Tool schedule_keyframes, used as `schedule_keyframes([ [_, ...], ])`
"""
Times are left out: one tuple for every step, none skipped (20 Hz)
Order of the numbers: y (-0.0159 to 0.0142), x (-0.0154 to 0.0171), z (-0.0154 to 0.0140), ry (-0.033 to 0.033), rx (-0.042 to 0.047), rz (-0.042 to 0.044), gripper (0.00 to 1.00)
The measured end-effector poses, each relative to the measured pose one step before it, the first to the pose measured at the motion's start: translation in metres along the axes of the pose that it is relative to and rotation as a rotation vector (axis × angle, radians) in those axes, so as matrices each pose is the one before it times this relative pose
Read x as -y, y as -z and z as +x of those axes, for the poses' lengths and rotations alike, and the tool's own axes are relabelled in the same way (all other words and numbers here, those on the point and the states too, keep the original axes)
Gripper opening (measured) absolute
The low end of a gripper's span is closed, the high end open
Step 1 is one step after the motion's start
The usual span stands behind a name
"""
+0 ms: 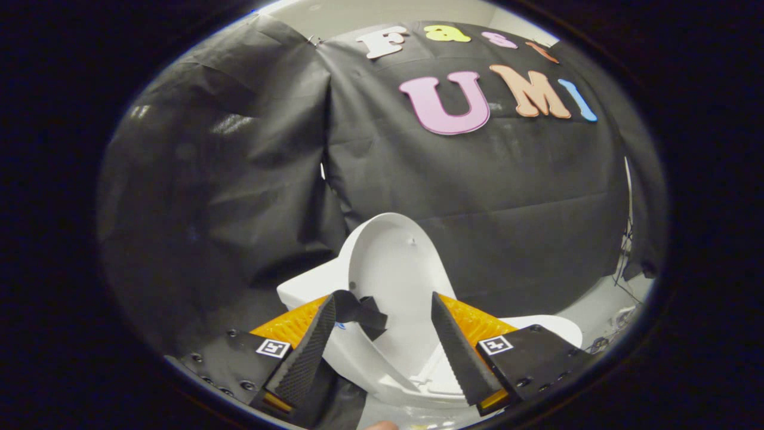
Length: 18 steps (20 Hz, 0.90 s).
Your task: Open the toilet lid.
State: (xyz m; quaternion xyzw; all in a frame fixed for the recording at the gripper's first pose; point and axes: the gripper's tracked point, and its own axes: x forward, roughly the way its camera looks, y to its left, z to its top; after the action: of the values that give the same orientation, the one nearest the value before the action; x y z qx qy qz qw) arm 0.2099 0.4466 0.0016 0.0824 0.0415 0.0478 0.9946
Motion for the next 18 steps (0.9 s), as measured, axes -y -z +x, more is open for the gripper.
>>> schedule_keyframes([
  [-0.00356,0.00699,-0.00383,0.00665,0.01168,-0.00854,0.99],
  [-0.00412,0.00488,-0.00485,0.00235,0.01083,-0.00909,0.99],
  [-0.00396,0.00589,-0.00335,0.0055,0.01298,-0.01042,0.99],
  [-0.0043,0.00853,-0.00414,0.01247,0.0083,-0.00275,0.99],
  [-0.0016,0.00758,-0.00365,0.00676,0.00683,0.0045,0.99],
  [-0.00356,0.00506,-0.00241,0.00091,0.00917,0.00562,0.98],
  [-0.00366,0.00442,-0.00197,0.00071,0.00791,0.00013,0.98],
  [-0.00222,0.00559,-0.00317,0.00158,0.00543,-0.00752,0.98],
  [0.00105,0.00697,-0.00191,0.00421,-0.00125,-0.00908,0.99],
  [0.00073,0.0055,-0.00245,0.00197,-0.00357,-0.0091,0.99],
  [0.00023,0.00653,-0.00231,0.0048,-0.00169,-0.00864,0.98],
  [0.00037,0.00665,-0.00156,0.00515,-0.00045,-0.00809,0.98],
  [0.00161,0.00553,-0.00129,0.00191,-0.0044,-0.00631,0.99],
  [0.00299,0.0064,-0.00183,0.0072,-0.00956,-0.01244,0.99],
  [0.00192,0.00692,-0.00098,0.00642,-0.00418,-0.01422,0.99],
  [0.00239,0.00557,-0.0004,0.00072,-0.00753,-0.01187,0.99],
  [0.00404,0.00453,0.00061,-0.00359,-0.0113,-0.01094,0.99],
  [0.00314,0.00564,-0.00058,0.00076,-0.01353,-0.01518,0.99],
])
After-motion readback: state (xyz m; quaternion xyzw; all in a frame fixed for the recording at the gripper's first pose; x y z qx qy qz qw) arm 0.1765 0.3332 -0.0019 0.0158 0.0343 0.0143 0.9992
